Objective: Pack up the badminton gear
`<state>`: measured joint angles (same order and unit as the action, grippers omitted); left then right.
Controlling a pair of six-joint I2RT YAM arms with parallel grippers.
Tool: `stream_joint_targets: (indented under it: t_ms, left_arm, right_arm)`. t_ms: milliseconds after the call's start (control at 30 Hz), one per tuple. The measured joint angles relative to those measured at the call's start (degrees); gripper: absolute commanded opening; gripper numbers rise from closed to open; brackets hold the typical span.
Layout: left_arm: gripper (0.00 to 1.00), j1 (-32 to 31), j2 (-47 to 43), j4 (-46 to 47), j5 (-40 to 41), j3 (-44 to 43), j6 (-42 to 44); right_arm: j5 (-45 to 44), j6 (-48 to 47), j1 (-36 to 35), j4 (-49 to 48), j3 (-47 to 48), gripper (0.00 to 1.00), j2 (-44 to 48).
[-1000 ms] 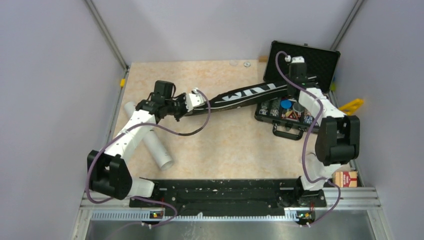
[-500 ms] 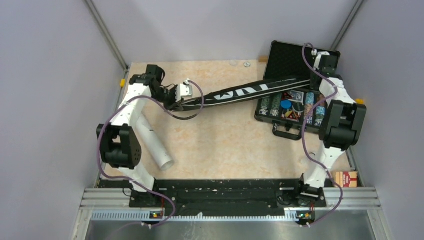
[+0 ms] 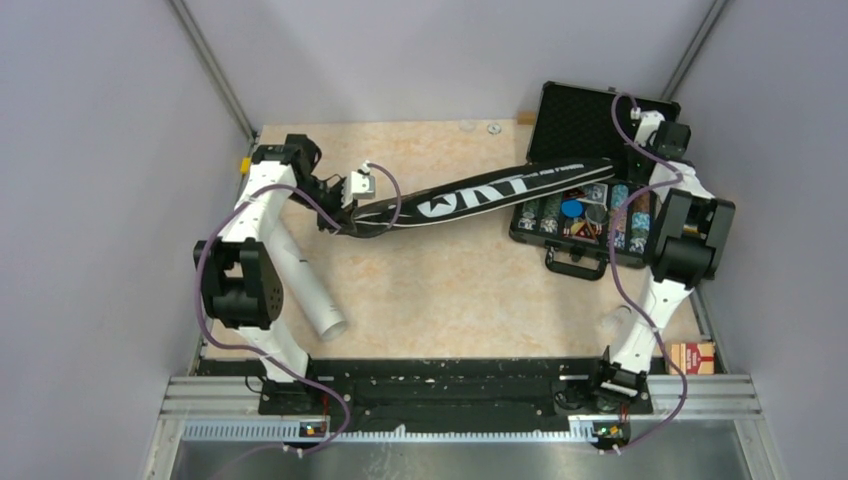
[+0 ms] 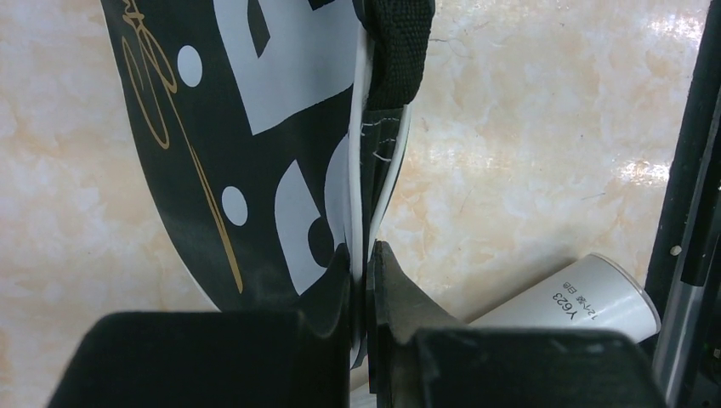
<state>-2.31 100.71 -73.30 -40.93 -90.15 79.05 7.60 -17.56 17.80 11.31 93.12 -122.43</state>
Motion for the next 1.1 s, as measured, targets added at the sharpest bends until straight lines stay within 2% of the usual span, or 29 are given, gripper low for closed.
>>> stream_joint_targets:
  t_ms: [33,100,200,267,333,433,533,667,800,967,1033,1067,1100]
  left_arm:
    - [0.00,0.00,-0.24,0.35,-0.02,0.31,-0.35]
    - [0.00,-0.07,-1.20,2.19,-0.22,1.33,-2.14]
    - [0.00,-0.07,-3.06,5.79,-0.24,3.54,-4.31]
    - [0.00,-0.11,-4.63,8.33,-0.20,5.49,-5.29]
    - [0.00,-0.13,-5.92,10.14,-0.20,7.08,-5.75]
    - [0.00,-0.26,-6.60,11.43,-0.17,7.56,-6.29]
    - [0.00,-0.33,-6.71,12.52,-0.20,7.56,-6.82]
    - [0.00,-0.46,-7.23,14.21,-0.20,8.09,-7.19]
    - [0.00,-0.74,-7.82,15.30,-0.13,8.83,-7.34]
    - [0.00,-1.27,-9.94,17.05,0.09,11.23,-7.41]
    - [0.00,-1.51,-10.91,17.40,0.13,11.89,-7.43]
    - [0.00,-1.57,-11.43,17.70,0.17,12.22,-7.50]
    - [0.00,-1.68,-12.20,18.27,0.17,12.79,-7.63]
  right_arm:
    - [0.55,-0.46,0.00,-0.57,-1.36,0.13,1.27]
    - [2.64,-1.53,0.00,-1.79,-5.60,0.37,5.31]
    - [7.45,-4.00,-0.24,-1.70,-10.75,0.58,13.62]
    - [11.13,-6.08,-0.70,-1.20,-12.50,0.84,19.12]
    - [15.65,-10.32,-1.97,-0.28,-14.40,0.95,25.79]
    - [21.27,-20.81,-7.89,4.13,-16.76,0.97,34.69]
    - [24.98,-34.42,-20.13,11.87,-18.27,0.97,39.89]
    - [26.29,-46.16,-36.74,17.38,-22.49,0.98,40.37]
    - [21.73,-48.06,-44.52,15.34,-25.33,0.98,37.68]
    - [12.74,-46.25,-49.29,3.80,-25.00,0.94,30.64]
    - [9.20,-44.98,-50.23,-1.07,-24.13,0.87,26.93]
    - [8.02,-44.44,-50.49,-2.80,-23.65,0.80,25.33]
    - [6.71,-43.76,-50.75,-4.44,-23.06,0.70,23.67]
